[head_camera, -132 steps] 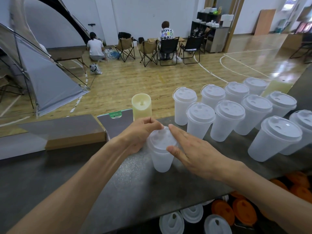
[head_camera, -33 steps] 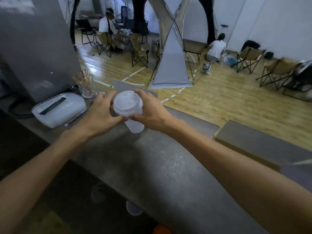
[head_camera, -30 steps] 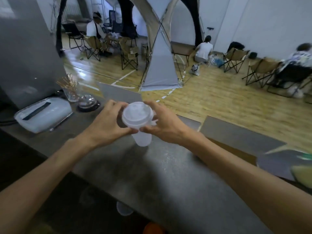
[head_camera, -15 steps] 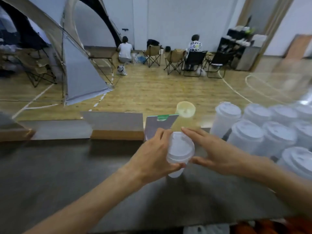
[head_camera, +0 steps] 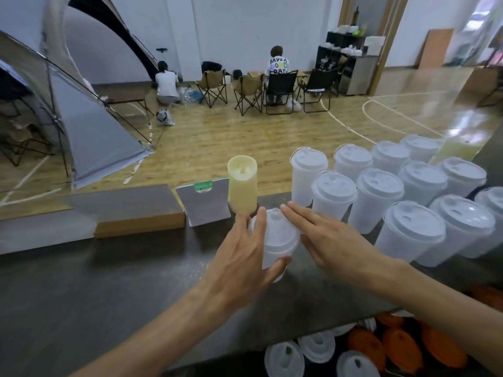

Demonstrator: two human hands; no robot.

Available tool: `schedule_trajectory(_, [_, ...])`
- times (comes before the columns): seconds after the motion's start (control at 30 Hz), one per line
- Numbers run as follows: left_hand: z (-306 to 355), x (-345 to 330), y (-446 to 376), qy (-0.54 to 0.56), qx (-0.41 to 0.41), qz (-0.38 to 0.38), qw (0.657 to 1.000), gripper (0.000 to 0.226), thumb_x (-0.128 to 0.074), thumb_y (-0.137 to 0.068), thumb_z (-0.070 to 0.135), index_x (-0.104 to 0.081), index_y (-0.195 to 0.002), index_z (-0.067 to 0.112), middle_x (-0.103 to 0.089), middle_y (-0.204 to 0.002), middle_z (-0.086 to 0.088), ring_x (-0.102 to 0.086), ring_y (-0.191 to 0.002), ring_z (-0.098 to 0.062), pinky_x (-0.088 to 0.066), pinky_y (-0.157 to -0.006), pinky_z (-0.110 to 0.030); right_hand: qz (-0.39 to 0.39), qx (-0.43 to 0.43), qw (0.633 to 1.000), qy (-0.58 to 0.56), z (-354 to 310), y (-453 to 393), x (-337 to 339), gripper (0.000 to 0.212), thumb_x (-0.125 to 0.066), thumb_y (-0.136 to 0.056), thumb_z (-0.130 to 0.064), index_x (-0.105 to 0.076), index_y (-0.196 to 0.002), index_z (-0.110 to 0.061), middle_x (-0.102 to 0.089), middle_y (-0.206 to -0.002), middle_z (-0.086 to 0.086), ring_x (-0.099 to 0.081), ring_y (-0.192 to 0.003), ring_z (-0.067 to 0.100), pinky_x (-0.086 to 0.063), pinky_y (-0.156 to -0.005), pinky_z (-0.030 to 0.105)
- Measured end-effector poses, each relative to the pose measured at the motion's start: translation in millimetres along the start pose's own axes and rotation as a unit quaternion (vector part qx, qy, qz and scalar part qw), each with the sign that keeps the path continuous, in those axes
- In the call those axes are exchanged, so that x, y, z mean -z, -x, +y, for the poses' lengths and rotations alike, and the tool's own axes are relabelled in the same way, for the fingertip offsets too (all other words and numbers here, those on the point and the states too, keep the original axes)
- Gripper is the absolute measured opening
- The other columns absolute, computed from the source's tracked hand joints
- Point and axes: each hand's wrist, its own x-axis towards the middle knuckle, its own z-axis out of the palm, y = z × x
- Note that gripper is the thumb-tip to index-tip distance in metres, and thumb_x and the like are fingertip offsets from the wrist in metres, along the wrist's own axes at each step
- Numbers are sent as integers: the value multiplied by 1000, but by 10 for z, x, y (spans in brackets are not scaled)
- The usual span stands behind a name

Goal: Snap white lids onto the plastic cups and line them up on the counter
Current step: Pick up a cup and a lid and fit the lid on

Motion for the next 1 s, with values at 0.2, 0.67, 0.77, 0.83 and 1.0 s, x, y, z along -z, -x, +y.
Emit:
schedule_trajectory(0.2, [43,36,-22,-91,-25,-21,995,92,-16,-95,69,-14,-159,2,-12,-167,-17,-9,-155,-26,3,-122,-29,-2,-133,899,-418,-109,-226,122,36,-42,-107,-20,-63,-135,-30,-63,-133,-19,-55,-125,0,-43,-113,29])
schedule_trajectory(0.67, [130,2,9,-91,-8,2,996,80,-23,-101,56,-31,-153,-4,-28,-160,-24,-25,-151,-30,-9,-122,-34,46,-238,817,-524,-223,-312,66,15,-61,-100,-27,-74,-99,-35,-74,-101,-16,-68,-102,5,-55,-87,22])
schedule_trajectory(0.77, [127,-2,17,-79,-10,11,997,80,-23,-102,56,-31,-153,-4,-29,-160,-24,-26,-151,-30,-11,-123,-34,17,-236,795,-559,-220,-211,55,22,-60,-101,-24,-71,-102,-44,-73,-95,-31,-68,-97,-6,-56,-76,14])
schedule_trajectory(0.83, [127,-16,17,-73,-10,19,997,79,-25,-102,56,-31,-153,-4,-29,-160,-24,-27,-151,-30,-12,-122,-34,40,-242,790,-563,-256,-171,10,22,-60,-100,-25,-71,-110,-42,-72,-97,-33,-67,-102,-6,-56,-82,15])
schedule_trajectory(1.0, [130,-7,25,-57,-9,7,998,82,-18,-100,60,-21,-157,0,-18,-165,-20,-15,-154,-25,-1,-123,-28,40,-254,769,-586,-331,-117,72,34,-58,-101,-24,-63,-135,-31,-67,-126,-20,-59,-125,10,-49,-108,34])
